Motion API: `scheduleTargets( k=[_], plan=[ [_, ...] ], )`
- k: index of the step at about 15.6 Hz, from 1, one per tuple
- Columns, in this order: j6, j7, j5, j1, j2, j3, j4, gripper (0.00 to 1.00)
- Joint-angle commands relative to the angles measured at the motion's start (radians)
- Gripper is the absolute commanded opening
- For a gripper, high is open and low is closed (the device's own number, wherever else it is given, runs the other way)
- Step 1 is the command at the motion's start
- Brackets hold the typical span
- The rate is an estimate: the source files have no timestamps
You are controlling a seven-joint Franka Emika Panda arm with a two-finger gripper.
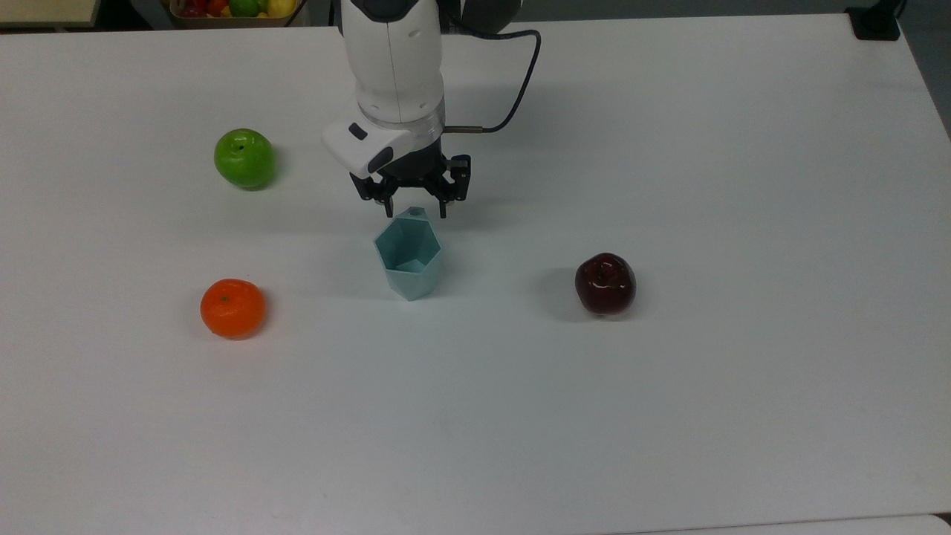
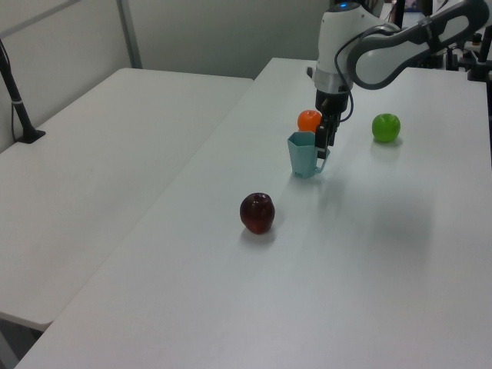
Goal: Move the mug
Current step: 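Lower the gripper onto the mug rim and close on it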
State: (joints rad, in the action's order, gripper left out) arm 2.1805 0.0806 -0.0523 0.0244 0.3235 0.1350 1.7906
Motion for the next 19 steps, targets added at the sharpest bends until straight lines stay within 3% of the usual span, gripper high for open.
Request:
scheduleTargets(
  k=[1, 7, 19],
  plan=[
    [0.054, 0.04, -0.03, -0.015, 0.008, -0.006, 0.021, 0.64],
    [0.091, 0.054, -0.041, -0.017, 0.02, -0.006, 0.029, 0.55],
    [0.091, 0.056, -0.041, -0.017, 0.017, -0.006, 0.033, 0.21]
  ],
)
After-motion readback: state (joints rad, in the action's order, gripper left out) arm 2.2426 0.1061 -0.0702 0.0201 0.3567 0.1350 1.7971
